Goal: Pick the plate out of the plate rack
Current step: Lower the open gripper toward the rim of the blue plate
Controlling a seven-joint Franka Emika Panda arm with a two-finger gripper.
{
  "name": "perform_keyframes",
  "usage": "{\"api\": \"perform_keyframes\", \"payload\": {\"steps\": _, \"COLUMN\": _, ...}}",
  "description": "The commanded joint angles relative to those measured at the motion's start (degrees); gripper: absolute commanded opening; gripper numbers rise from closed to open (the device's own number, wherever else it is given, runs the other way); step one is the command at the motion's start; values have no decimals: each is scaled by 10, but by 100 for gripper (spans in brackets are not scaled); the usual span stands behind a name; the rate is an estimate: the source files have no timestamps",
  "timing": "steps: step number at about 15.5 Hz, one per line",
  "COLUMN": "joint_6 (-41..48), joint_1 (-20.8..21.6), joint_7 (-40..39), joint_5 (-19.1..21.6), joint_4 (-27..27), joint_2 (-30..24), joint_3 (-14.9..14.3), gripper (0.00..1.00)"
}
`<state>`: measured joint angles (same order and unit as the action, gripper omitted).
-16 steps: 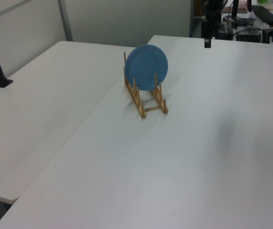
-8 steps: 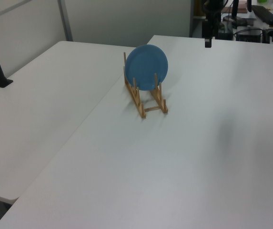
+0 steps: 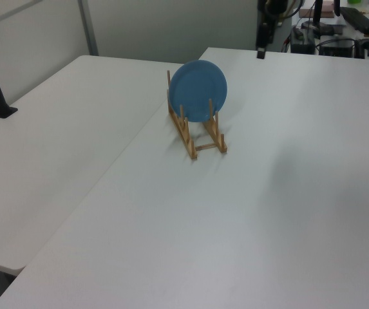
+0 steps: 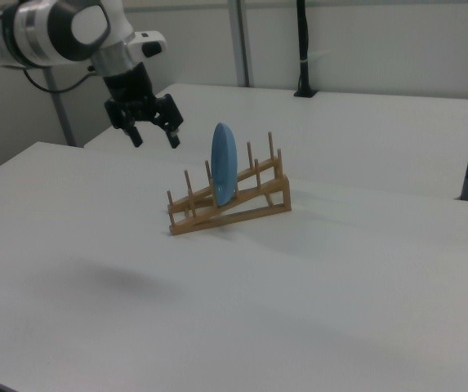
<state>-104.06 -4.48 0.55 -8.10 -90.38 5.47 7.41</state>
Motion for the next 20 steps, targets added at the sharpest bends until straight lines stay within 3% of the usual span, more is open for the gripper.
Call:
{"api": "perform_keyframes", "payload": {"steps": 1, "joint_6": -78, "joint_1": -12, "joint_7": -1, "joint_5": -27, "joint_4": 22, "joint_2": 44, "joint_3": 0, "gripper": 100}}
{"api": "perform_keyframes", "payload": {"steps": 3, "joint_6": -131, "joint_1": -13, "joint_7": 11, "joint_5": -46, "joint_4": 25, "joint_2": 66, "joint_3": -1, "gripper": 92}}
{"api": "perform_keyframes", "payload": {"steps": 8, "joint_6": -235, "joint_1": -13, "joint_7": 53, "joint_5": -112, "joint_4": 28, "joint_2": 111, "joint_3": -13, "gripper": 49}}
{"api": "perform_keyframes", "payload": {"steps": 15, "joint_6": -286, "joint_1": -12, "joint_7": 123, "joint_5": -183, "joint_4": 33, "joint_2": 154, "joint_3": -17, "gripper": 46}}
{"api": "perform_keyframes", "payload": {"steps": 20, "joint_6": -293, "joint_1": -11, "joint_7": 138, "joint_5": -194, "joint_4": 33, "joint_2": 163, "joint_3": -17, "gripper": 35}}
